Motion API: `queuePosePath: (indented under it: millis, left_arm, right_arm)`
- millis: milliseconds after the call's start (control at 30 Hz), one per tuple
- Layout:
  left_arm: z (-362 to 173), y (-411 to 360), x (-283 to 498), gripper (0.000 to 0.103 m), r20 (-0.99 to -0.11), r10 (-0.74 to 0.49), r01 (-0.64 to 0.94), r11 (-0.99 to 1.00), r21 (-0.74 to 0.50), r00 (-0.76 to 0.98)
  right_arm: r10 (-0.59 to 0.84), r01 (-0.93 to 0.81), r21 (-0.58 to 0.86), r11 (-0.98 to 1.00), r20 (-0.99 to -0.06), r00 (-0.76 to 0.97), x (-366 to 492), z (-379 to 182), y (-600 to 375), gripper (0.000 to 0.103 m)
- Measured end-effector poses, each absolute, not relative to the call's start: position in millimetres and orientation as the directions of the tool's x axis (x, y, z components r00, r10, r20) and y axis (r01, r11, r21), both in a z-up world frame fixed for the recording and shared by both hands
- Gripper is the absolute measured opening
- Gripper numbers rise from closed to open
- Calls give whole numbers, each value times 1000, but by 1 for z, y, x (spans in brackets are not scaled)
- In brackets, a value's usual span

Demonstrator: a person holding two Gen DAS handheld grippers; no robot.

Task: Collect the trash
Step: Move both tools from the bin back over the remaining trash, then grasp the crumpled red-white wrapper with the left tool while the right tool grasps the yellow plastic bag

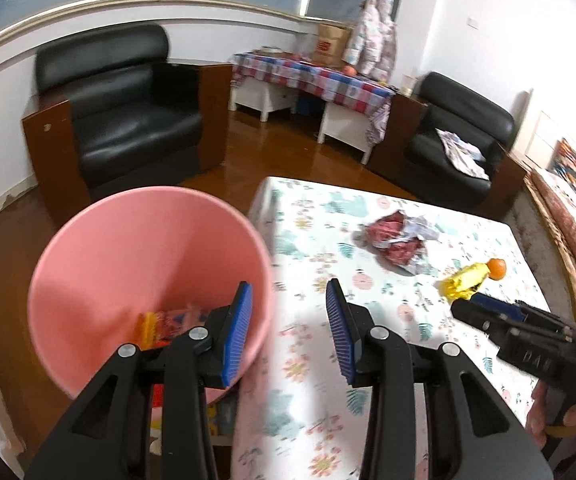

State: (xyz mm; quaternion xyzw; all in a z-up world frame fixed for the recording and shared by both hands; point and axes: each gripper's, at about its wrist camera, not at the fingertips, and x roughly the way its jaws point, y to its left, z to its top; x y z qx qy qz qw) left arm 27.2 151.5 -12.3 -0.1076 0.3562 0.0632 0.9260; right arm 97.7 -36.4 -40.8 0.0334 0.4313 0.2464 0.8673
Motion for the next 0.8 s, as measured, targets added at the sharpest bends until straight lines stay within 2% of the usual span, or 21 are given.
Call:
queuePosePath:
  millis: [200, 467, 800]
  left_arm:
    - [-20, 131, 64, 39, -686, -61, -89, 979, -181, 725]
    - [-32, 110, 139, 39, -705, -163, -11, 972, -235, 690]
    - [-69, 96, 199, 38, -748, -192, -11, 966, -257, 635]
  right_arm:
    - [415, -264, 321, 909, -738, 532, 119, -46, -71, 40]
    - [394, -184, 351, 918, -756, 523, 135, -61, -85, 40]
    - [373, -149, 349, 925, -764, 527, 142, -67, -98, 40]
